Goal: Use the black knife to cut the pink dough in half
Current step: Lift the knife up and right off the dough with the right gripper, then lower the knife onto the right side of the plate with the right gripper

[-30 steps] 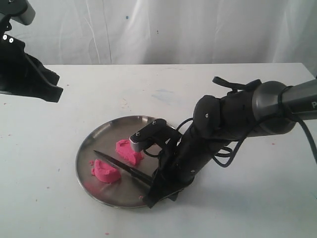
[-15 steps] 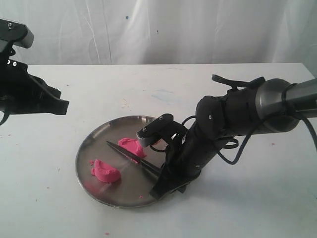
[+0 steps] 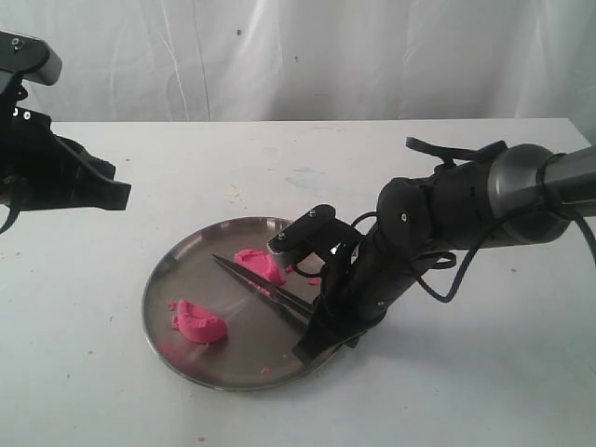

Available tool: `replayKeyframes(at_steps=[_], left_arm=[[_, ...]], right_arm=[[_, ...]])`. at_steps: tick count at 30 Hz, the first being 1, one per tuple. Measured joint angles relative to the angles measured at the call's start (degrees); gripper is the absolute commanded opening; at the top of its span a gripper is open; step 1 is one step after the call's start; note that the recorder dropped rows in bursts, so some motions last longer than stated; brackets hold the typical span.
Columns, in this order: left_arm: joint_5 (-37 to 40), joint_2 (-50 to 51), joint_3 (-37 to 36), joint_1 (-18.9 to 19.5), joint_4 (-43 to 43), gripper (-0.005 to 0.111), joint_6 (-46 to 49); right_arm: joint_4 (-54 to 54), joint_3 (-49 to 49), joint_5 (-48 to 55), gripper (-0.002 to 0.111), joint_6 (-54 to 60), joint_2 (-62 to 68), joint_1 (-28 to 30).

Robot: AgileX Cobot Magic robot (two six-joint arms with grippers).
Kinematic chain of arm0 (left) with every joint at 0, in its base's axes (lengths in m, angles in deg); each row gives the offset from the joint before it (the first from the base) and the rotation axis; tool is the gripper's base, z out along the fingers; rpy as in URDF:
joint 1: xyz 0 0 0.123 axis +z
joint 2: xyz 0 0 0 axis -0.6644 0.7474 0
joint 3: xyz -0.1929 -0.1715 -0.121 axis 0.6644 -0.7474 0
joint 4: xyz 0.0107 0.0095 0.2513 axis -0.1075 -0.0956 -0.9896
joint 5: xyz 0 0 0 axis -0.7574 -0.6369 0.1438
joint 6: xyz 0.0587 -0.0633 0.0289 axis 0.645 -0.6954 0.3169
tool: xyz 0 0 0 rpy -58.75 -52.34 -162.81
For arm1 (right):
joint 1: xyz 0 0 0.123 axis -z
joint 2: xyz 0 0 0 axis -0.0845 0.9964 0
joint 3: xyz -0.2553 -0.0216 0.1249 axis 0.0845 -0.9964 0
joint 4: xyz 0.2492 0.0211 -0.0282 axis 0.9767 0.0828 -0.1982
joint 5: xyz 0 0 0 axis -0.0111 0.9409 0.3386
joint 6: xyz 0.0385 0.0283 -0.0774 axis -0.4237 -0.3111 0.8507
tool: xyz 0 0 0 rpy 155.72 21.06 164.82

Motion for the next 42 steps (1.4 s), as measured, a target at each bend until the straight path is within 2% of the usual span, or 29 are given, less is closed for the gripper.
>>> replayKeyframes(at_steps=[7, 11, 18, 27, 34, 38, 42], left_arm=[[-0.3, 0.0, 0.0, 0.0, 0.0, 0.0, 0.0], [-0.4, 0.0, 0.0, 0.0, 0.1, 0.0, -0.1], [-0.6, 0.0, 0.0, 0.0, 0.1, 0.0, -0.1], [-0.6, 0.0, 0.0, 0.0, 0.1, 0.0, -0.1], [-0.6, 0.0, 0.0, 0.0, 0.1, 0.0, -0.1], [-0.6, 0.0, 0.0, 0.0, 0.1, 0.0, -0.1], [-0.6, 0.0, 0.0, 0.0, 0.1, 0.0, -0.1]], right_arm=[[1.8, 0.1, 0.2, 0.0, 0.0, 0.0, 0.2], [2.0, 1.6, 4.3, 0.0, -0.1, -0.4, 0.3], [4.4, 1.8, 6.2, 0.0, 0.0, -8.5, 0.3], [2.1, 1.9, 4.9, 0.0, 0.6, -16.2, 0.4], [-8.6, 1.7, 0.0, 0.0, -10.4, -16.2, 3.6], [-10.1, 0.8, -1.0, 0.0, -14.3, -13.5, 6.3], [-9.4, 0.7, -0.8, 0.0, -14.8, -9.5, 6.6]])
